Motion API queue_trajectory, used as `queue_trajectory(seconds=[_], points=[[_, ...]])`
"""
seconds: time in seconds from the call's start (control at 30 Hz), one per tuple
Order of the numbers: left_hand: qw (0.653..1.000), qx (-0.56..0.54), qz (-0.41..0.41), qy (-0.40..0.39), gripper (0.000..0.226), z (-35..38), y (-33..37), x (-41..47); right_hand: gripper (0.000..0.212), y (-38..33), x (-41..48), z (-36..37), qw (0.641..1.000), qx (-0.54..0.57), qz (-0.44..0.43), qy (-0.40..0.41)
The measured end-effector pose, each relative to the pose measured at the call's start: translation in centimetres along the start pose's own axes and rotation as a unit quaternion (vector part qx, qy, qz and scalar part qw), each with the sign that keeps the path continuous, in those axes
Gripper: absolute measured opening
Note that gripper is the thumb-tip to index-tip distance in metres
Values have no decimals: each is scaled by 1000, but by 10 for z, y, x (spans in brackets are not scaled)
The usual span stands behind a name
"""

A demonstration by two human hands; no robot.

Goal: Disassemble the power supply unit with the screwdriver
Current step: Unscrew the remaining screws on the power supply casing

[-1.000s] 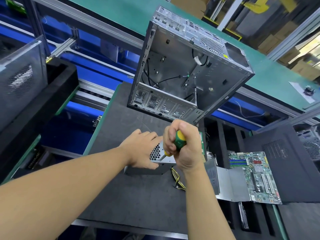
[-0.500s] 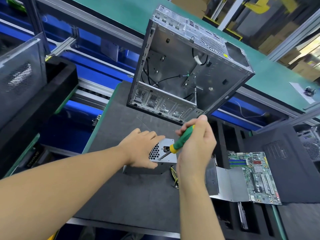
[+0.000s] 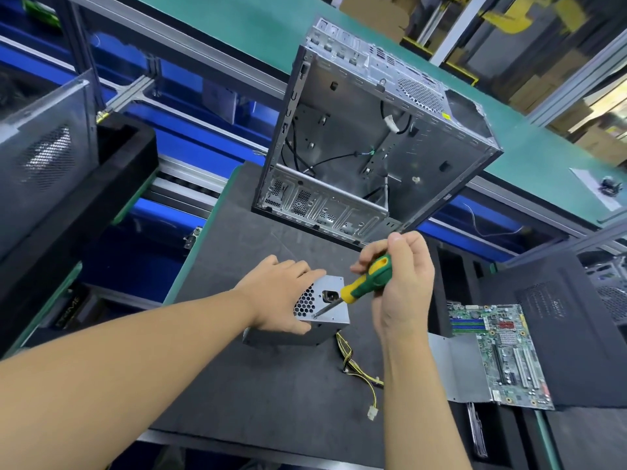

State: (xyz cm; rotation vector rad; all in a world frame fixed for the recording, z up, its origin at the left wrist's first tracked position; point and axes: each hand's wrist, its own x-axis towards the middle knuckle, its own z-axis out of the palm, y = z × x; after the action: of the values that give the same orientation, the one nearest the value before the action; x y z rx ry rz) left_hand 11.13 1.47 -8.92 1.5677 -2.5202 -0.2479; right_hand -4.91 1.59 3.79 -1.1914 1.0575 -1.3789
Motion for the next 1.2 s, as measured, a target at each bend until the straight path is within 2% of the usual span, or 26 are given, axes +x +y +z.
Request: queue_trajectory(seconds=[0.1, 0.2, 0.27, 0.33, 0.43, 0.47, 0.53, 0.6, 0.77, 0.9, 0.97, 1.03, 1.07, 1.2], points=[[1000, -4, 2, -9, 100, 2, -1, 2, 28, -1, -9, 8, 989, -81, -42, 116], [1000, 14, -1, -9, 97, -1, -1, 2, 35, 1, -21, 26, 980, -134, -59, 135], [1000, 22, 9, 2, 77, -2, -1, 2, 36, 3, -31, 38, 987, -124, -69, 70], [999, -6, 26, 37, 45, -6, 3, -2, 36, 5, -37, 43, 991, -94, -75, -62], [995, -43, 37, 79, 67, -15, 9, -7, 36, 6, -30, 36, 966, -54, -28, -251], [995, -52, 39, 76, 63, -17, 9, -7, 36, 5, -24, 32, 955, -38, -8, -294], [999, -30, 27, 31, 39, -14, 6, -5, 34, 4, -11, 24, 943, -4, 25, -331], [1000, 1, 17, 13, 62, -8, 3, -3, 31, 3, 0, 16, 953, 20, 41, -298], [1000, 21, 7, -4, 100, -1, 0, 0, 23, 7, 12, 3, 993, -20, 12, -112], [1000, 14, 1, -7, 103, 0, -1, 2, 33, 7, 1, 7, 999, -43, 4, 28], [1000, 13, 0, -6, 102, 1, -1, 2, 40, 6, -7, 13, 997, -39, -2, 71], [1000, 14, -3, -1, 100, 1, -1, 1, 45, 6, -14, 18, 997, -31, -4, 71], [1000, 18, -1, 4, 98, 1, 0, 1, 47, 7, -17, 20, 999, -17, -5, 46], [999, 30, 12, 17, 82, -1, 1, 0, 44, 7, -18, 16, 986, 81, 2, -146]])
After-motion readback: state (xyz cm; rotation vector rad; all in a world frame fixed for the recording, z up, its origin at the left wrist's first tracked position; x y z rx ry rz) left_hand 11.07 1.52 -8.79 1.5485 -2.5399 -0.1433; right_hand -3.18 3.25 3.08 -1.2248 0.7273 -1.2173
